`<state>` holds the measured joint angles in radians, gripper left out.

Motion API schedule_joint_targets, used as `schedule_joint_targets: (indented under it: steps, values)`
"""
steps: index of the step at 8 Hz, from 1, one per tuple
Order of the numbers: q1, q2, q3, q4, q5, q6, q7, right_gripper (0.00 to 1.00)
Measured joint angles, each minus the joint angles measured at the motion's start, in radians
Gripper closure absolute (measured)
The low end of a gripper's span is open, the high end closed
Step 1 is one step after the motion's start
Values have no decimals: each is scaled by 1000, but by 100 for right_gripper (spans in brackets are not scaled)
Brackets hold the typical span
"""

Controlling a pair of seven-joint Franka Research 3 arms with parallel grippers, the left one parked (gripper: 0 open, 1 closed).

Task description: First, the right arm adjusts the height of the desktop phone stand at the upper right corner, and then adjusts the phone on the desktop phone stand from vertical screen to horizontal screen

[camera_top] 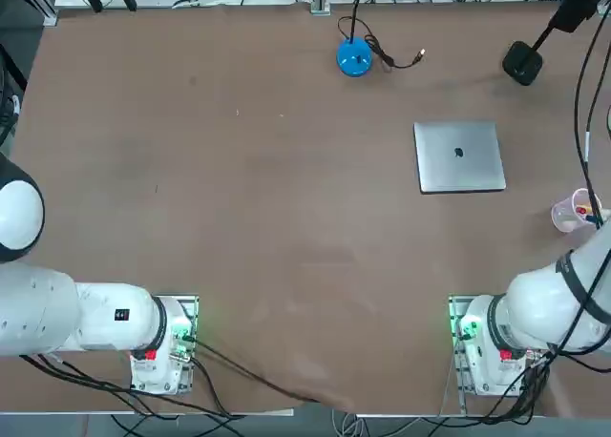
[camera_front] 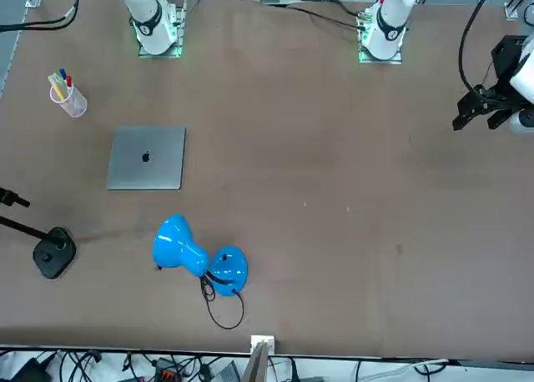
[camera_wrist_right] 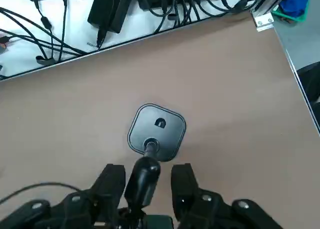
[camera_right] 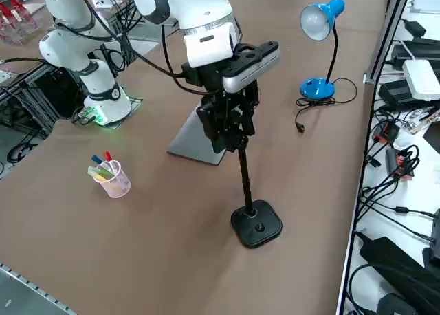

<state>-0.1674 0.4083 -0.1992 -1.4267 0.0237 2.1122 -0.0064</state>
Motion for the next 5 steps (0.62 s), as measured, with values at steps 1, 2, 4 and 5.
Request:
schedule_joint_targets:
  steps: [1, 2, 4, 5]
  values:
    - [0, 0, 0, 0, 1, 0, 1, 50]
    - [0, 0, 0, 1, 2, 0, 1, 62]
    - [-1, 0, 0, 2, 5, -1, 19, 67]
    - [-1, 1, 0, 2, 6, -1, 22, 67]
